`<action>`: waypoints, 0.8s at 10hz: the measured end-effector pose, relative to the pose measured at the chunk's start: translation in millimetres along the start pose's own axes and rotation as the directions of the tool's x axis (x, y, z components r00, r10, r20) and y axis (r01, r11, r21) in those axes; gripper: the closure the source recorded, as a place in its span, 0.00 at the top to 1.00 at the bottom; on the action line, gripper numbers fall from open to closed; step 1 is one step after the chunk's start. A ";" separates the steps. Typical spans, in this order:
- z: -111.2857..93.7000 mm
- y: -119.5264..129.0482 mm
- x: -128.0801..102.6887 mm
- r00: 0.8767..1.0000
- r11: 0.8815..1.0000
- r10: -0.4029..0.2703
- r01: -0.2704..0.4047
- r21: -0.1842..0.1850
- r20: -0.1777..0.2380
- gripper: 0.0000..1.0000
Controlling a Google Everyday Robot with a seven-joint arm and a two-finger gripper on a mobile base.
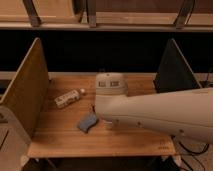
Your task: Place the eraser in the ceramic cup
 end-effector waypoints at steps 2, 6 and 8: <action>0.0 0.0 0.0 1.000 1.000 0.000 0.000 0.000 0.000 0.76; -0.1 -0.1 -0.1 1.000 1.000 0.000 0.000 0.000 0.000 0.80; -0.1 0.0 -0.1 1.000 1.000 0.000 0.000 0.000 0.000 0.80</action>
